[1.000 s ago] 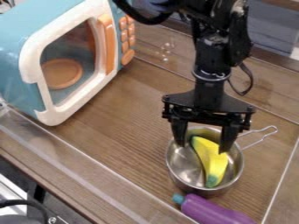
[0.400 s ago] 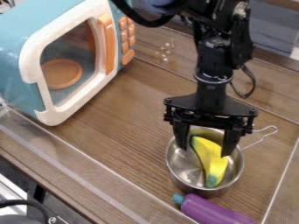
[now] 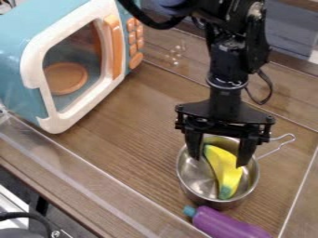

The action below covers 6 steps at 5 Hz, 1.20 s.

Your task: Remove the banana from inside the silver pot and put it on the table

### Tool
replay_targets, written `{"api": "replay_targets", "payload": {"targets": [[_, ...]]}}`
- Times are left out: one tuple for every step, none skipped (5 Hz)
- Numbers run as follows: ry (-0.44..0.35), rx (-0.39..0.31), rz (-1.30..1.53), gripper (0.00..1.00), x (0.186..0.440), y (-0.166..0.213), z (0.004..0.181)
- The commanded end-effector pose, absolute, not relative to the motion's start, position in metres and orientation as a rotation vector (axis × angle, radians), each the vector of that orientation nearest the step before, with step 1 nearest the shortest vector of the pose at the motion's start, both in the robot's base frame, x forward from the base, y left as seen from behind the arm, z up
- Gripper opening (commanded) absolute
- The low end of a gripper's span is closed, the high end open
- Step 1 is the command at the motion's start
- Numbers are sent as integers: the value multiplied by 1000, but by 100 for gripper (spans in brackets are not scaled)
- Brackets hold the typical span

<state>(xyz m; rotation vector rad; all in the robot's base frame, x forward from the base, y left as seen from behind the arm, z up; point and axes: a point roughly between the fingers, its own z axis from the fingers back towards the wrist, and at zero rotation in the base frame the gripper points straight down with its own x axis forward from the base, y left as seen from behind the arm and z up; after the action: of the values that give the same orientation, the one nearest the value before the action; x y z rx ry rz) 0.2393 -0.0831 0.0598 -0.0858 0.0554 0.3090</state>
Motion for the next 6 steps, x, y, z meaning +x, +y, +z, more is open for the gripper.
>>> {"api": "replay_targets", "payload": {"targets": [[7,-112,298,100,243,-86,73],[7,-116,298,100,242,-87,73],[5,-121,297,100,242,-87,74],[3,-125,296,100,242,-87,75],[1,-126,300,100,242,-86,74],[-1,-128,304,100,241,-86,74]]}}
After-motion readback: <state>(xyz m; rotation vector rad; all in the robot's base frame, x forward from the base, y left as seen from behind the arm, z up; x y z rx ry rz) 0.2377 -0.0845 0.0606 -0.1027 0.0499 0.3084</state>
